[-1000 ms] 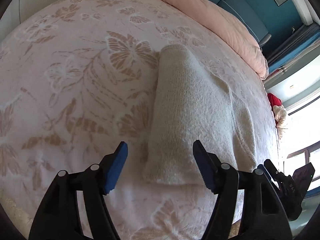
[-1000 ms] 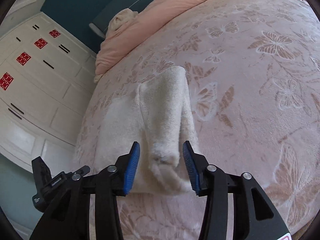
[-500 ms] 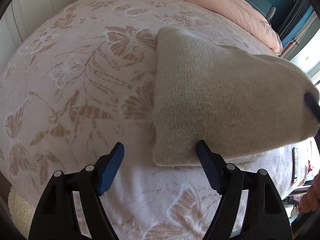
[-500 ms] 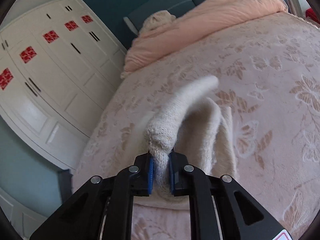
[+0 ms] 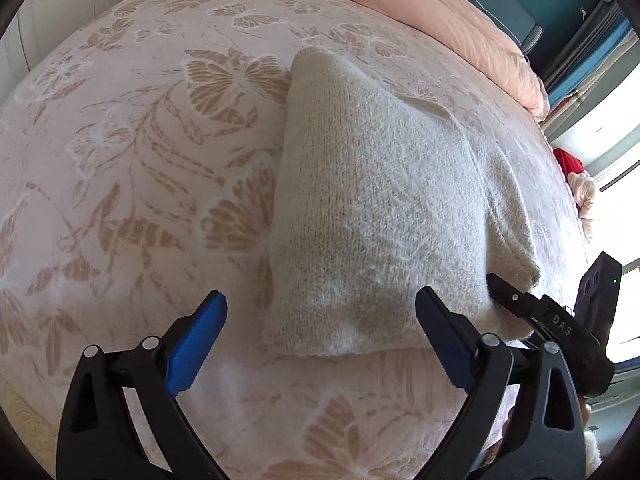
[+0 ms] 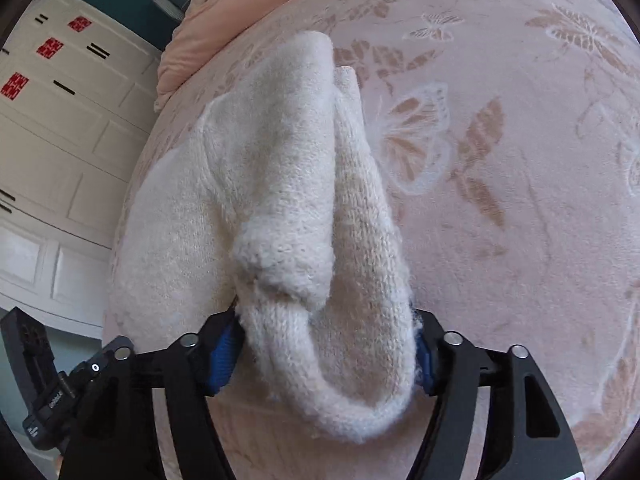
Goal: Fold small clothes
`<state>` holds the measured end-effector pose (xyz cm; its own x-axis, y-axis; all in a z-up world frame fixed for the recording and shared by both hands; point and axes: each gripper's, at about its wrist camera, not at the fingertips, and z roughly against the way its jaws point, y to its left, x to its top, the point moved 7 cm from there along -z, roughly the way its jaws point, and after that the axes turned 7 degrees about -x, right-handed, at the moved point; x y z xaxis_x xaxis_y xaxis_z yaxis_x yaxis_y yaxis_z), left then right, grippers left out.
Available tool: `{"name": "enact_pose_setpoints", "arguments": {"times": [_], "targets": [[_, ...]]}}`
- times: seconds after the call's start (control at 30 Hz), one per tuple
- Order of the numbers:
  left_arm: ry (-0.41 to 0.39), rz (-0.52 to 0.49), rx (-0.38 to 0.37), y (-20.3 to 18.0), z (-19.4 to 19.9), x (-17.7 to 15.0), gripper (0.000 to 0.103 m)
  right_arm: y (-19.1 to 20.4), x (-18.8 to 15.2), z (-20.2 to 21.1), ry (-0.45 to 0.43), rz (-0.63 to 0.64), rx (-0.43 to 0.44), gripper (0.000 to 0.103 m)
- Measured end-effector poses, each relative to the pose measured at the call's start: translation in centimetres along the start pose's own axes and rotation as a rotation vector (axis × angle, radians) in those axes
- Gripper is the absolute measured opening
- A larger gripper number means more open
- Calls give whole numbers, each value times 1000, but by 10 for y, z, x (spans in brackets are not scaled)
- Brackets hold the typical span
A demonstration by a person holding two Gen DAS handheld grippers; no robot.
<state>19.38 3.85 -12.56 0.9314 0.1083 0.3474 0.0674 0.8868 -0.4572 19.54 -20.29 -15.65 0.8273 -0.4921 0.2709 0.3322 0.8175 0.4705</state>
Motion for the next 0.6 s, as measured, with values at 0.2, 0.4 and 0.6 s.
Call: {"name": "enact_pose_setpoints", "arguments": {"times": [0.2,0.4,0.6], "targets": [[74,-33,-30,-7,2,-1,56,22,-11,63,-94,37,86,26],[112,-116,51,-17,-9,-18,59,-23,-35,29,-4,-14,-46,40],[51,-183,146,-26,16,-16,63,3,-15,100,-198,90,-170,46]]}}
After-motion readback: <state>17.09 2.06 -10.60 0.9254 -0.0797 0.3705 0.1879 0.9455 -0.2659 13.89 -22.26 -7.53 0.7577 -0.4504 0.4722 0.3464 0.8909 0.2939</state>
